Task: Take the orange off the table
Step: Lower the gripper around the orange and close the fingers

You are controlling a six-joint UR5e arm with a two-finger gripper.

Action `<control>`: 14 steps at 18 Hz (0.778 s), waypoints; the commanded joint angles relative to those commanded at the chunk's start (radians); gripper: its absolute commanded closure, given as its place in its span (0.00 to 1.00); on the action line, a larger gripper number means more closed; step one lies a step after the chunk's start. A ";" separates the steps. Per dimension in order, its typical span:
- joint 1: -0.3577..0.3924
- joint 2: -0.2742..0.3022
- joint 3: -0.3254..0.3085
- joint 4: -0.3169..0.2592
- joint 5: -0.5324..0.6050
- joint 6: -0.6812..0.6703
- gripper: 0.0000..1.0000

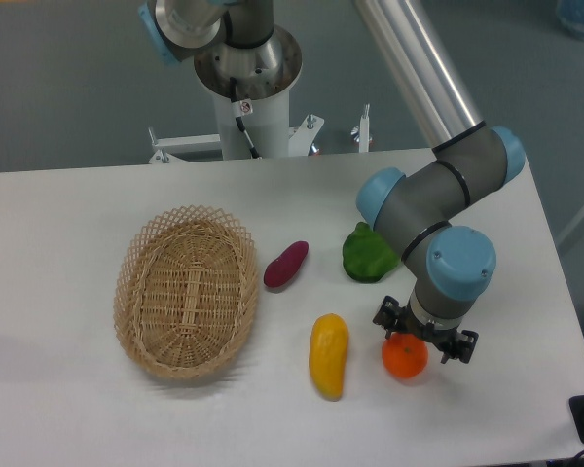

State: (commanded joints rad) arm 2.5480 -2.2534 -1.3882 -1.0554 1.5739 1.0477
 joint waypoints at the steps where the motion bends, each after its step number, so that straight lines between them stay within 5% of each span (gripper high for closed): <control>1: 0.000 0.001 -0.005 0.003 -0.002 0.002 0.00; 7: -0.012 -0.011 -0.054 0.133 0.000 0.000 0.00; 14: -0.012 -0.009 -0.054 0.135 0.023 0.003 0.13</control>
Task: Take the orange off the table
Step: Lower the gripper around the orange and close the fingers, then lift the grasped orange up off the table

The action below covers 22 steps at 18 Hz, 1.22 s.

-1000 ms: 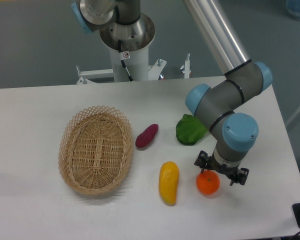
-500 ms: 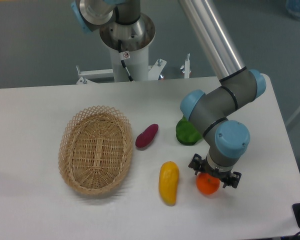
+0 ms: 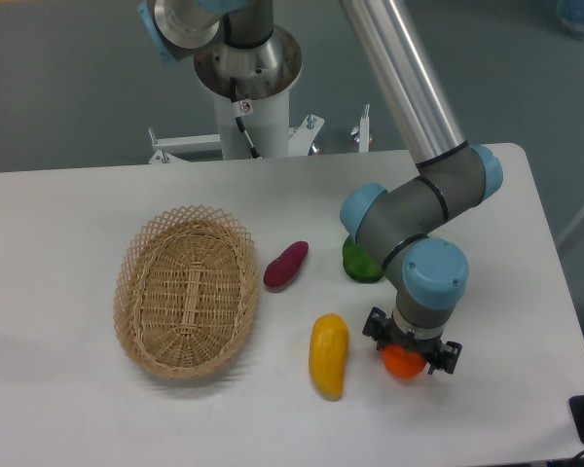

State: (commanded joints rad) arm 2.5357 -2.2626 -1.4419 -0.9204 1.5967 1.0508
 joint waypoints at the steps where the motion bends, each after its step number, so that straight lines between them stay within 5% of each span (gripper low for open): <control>1: 0.000 0.000 0.000 0.000 0.012 0.002 0.16; 22: 0.034 0.107 0.015 -0.012 0.026 0.089 0.22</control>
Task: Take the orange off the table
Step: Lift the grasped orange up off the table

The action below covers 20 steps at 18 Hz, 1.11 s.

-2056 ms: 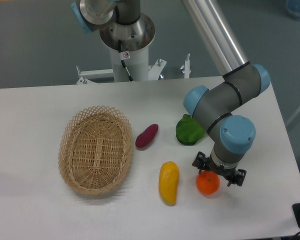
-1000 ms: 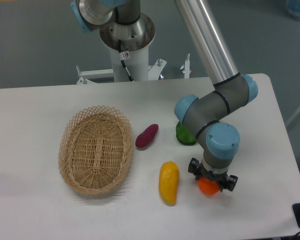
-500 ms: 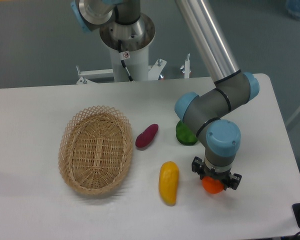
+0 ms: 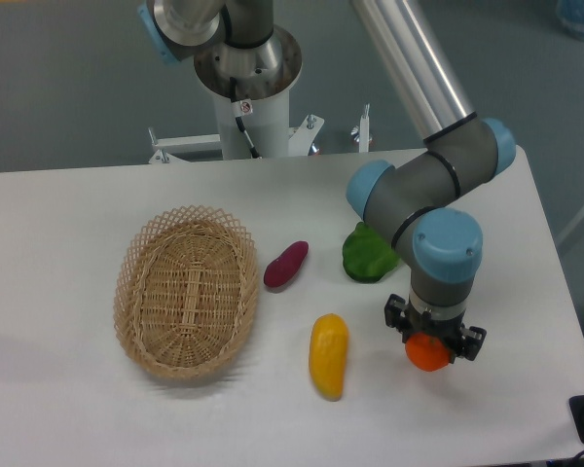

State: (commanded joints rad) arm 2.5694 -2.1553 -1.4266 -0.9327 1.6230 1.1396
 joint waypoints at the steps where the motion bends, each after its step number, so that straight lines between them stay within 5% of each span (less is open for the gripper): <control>1: 0.015 0.006 0.000 0.000 -0.009 0.003 0.22; 11: 0.038 0.034 0.009 -0.026 -0.011 0.006 0.22; 15: 0.044 0.032 0.057 -0.102 -0.009 0.058 0.22; 20: 0.051 0.026 0.086 -0.113 -0.018 0.061 0.22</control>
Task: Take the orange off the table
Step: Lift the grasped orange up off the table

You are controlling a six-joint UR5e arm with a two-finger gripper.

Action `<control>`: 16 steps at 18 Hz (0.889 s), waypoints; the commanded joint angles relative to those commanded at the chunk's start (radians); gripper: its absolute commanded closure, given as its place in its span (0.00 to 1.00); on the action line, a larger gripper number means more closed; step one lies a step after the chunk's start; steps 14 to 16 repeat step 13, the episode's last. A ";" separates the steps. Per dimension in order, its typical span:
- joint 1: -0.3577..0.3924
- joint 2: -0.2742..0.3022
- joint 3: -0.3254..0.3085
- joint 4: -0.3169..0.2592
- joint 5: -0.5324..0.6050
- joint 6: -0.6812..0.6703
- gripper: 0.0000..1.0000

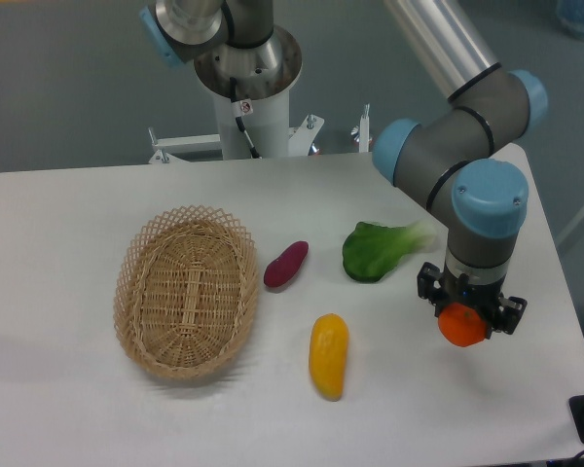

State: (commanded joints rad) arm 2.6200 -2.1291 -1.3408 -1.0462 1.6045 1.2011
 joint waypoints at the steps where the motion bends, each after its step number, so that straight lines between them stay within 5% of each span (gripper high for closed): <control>1: 0.000 -0.003 0.008 -0.006 0.002 0.000 0.22; 16: 0.006 0.003 0.012 -0.032 0.005 0.020 0.21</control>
